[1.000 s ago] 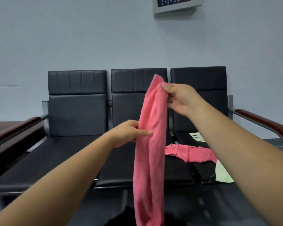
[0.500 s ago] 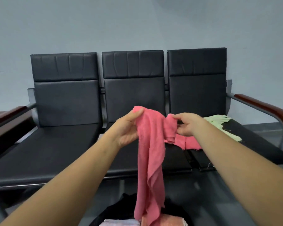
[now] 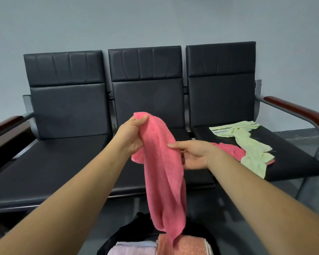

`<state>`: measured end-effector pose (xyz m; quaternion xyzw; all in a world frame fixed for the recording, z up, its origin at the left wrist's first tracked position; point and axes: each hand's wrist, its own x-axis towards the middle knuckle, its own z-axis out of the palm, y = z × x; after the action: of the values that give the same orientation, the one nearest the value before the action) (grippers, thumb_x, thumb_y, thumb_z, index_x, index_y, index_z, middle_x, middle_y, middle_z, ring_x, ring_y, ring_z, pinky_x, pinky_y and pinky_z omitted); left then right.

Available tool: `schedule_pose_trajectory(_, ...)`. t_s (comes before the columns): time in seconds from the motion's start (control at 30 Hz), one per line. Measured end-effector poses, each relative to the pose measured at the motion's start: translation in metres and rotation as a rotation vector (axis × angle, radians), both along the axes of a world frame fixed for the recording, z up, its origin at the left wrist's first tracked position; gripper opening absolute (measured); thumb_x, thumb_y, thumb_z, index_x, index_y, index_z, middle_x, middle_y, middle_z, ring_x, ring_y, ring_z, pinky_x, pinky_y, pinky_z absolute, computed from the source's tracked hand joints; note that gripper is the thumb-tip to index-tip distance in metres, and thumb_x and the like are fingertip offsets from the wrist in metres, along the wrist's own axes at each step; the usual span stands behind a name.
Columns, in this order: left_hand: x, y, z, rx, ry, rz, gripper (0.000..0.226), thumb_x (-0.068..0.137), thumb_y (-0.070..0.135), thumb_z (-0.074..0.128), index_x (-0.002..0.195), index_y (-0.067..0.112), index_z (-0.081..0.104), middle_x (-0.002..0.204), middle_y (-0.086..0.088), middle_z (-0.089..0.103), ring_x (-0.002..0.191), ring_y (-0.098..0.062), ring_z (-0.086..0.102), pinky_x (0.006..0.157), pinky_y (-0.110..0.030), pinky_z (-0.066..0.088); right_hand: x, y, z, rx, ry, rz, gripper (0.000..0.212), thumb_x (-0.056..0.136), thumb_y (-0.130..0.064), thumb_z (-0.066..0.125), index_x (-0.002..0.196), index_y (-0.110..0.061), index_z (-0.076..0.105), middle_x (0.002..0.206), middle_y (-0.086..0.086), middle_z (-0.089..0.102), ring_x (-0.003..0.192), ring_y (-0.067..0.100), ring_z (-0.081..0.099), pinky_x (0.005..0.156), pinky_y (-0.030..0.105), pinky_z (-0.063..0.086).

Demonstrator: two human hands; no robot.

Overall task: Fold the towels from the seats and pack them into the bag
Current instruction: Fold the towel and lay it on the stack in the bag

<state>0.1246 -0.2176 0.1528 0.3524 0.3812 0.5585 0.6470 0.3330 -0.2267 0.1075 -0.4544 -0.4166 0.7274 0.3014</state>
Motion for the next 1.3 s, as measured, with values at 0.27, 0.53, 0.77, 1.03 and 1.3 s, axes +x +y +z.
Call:
schedule_pose_trajectory(0.27, -0.015, 0.007, -0.001, 0.055, 0.428, -0.180, 0.036, 0.104, 0.016, 0.055, 0.140, 0.014, 0.054, 0.128, -0.013, 0.068, 0.115, -0.029, 0.067, 0.099, -0.048, 0.055, 0.001, 0.002, 0.023, 0.116, 0.138, -0.188, 0.026, 0.091, -0.015, 0.071, 0.116, -0.010, 0.070, 0.099, 0.005, 0.075, 0.089, 0.021, 0.072, 0.082, 0.043, 0.059)
schedule_pose_trajectory(0.53, -0.017, -0.006, -0.010, 0.051, 0.693, -0.388, 0.020, 0.094, 0.001, 0.064, 0.113, -0.001, 0.070, 0.111, -0.018, 0.073, 0.100, -0.026, 0.071, 0.095, -0.040, 0.058, 0.005, 0.005, 0.039, 0.119, -0.003, -0.211, 0.017, 0.100, -0.014, 0.061, 0.116, -0.010, 0.066, 0.108, 0.008, 0.070, 0.091, 0.020, 0.067, 0.078, 0.034, 0.057)
schedule_pose_trajectory(0.77, -0.013, -0.010, -0.001, 0.042, 0.602, -0.199, 0.020, 0.094, 0.019, 0.070, 0.104, 0.002, 0.074, 0.096, -0.010, 0.075, 0.082, -0.019, 0.071, 0.071, -0.033, 0.061, 0.026, 0.001, 0.034, 0.021, -0.030, -0.084, 0.023, 0.103, -0.022, 0.056, 0.117, -0.009, 0.069, 0.109, 0.007, 0.068, 0.099, 0.021, 0.065, 0.103, 0.042, 0.049)
schedule_pose_trajectory(1.03, -0.023, -0.013, 0.002, 0.100, 0.551, -0.434, 0.032, 0.088, 0.004, 0.070, 0.118, -0.005, 0.069, 0.115, -0.019, 0.073, 0.105, -0.028, 0.072, 0.087, -0.031, 0.059, 0.033, -0.007, 0.034, 0.057, -0.064, 0.080, 0.037, 0.091, 0.003, 0.060, 0.128, 0.002, 0.064, 0.120, 0.013, 0.070, 0.103, 0.023, 0.070, 0.082, 0.035, 0.061)
schedule_pose_trajectory(1.3, -0.027, -0.009, -0.003, 0.235, 0.802, -0.264, 0.019, 0.098, 0.011, 0.065, 0.114, 0.014, 0.073, 0.114, -0.014, 0.074, 0.109, -0.032, 0.070, 0.099, -0.046, 0.056, 0.030, -0.006, 0.028, 0.145, -0.065, 0.003, 0.019, 0.099, -0.010, 0.061, 0.117, -0.016, 0.060, 0.105, 0.007, 0.071, 0.092, 0.023, 0.070, 0.088, 0.049, 0.057)
